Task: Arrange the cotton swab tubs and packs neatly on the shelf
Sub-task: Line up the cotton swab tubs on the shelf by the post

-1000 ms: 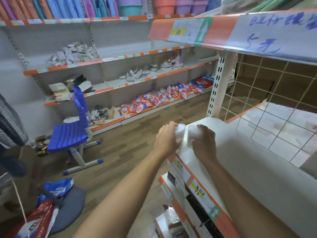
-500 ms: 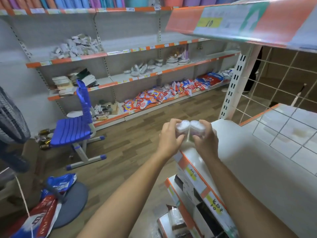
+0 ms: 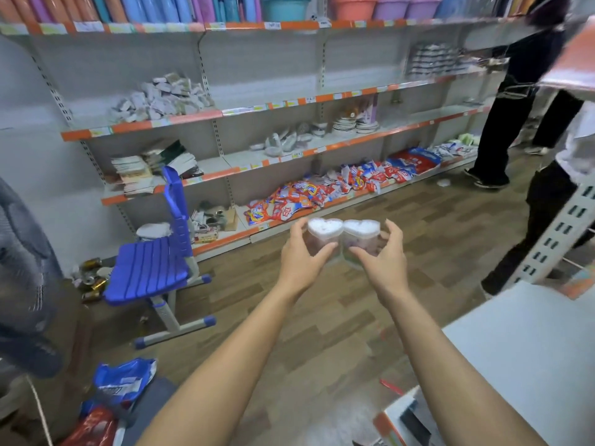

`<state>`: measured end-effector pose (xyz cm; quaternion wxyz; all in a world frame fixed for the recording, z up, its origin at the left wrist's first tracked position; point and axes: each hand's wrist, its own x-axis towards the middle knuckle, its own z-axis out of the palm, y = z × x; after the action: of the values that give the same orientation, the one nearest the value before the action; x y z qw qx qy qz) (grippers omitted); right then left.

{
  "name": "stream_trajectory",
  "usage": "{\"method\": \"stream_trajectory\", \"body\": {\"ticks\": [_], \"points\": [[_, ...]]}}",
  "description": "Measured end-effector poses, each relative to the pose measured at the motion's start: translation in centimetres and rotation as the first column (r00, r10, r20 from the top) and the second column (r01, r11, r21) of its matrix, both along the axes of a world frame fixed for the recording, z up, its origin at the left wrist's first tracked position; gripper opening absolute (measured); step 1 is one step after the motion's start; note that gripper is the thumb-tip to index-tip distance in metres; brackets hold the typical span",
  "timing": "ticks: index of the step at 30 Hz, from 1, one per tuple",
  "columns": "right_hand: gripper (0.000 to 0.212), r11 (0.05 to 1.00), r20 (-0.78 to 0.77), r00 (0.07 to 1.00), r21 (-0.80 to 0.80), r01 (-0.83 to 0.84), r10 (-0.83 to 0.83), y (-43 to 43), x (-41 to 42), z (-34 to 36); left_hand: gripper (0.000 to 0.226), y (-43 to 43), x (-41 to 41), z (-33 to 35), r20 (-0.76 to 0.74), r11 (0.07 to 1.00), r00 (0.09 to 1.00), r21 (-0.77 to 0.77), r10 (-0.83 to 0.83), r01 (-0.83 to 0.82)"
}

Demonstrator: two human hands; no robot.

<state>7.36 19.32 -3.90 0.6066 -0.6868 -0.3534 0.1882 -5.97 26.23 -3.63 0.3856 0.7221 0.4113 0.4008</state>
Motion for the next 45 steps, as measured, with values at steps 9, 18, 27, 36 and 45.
{"method": "stream_trajectory", "body": {"ticks": [9,18,27,36,45], "points": [[0.054,0.935,-0.094,0.930,0.005,-0.356,0.355,9.4,-1.7,-1.1,0.075,10.1,-5.3,-0.7,0.002,0.988,0.996,-0.130,-0.090,0.089],[0.052,0.861,-0.122,0.863,-0.086,-0.501,0.490,18.8,0.3,-1.0,0.070,20.5,-3.9,-3.2,0.060,0.968,0.996,-0.239,-0.061,0.074],[0.046,0.792,-0.343,0.756,-0.051,-0.608,0.558,31.6,7.7,-0.8,0.076,33.2,2.1,-2.7,0.053,0.959,0.998,-0.283,-0.022,0.036],[0.029,0.829,-0.371,0.776,-0.025,-0.558,0.511,42.8,14.4,-1.8,0.061,43.9,8.0,-2.9,0.110,0.941,0.993,-0.329,-0.042,0.076],[0.035,0.816,-0.351,0.765,-0.002,-0.578,0.540,58.6,20.1,-1.6,0.051,58.9,14.1,-2.3,0.190,0.947,0.981,-0.309,-0.032,0.091]]}}
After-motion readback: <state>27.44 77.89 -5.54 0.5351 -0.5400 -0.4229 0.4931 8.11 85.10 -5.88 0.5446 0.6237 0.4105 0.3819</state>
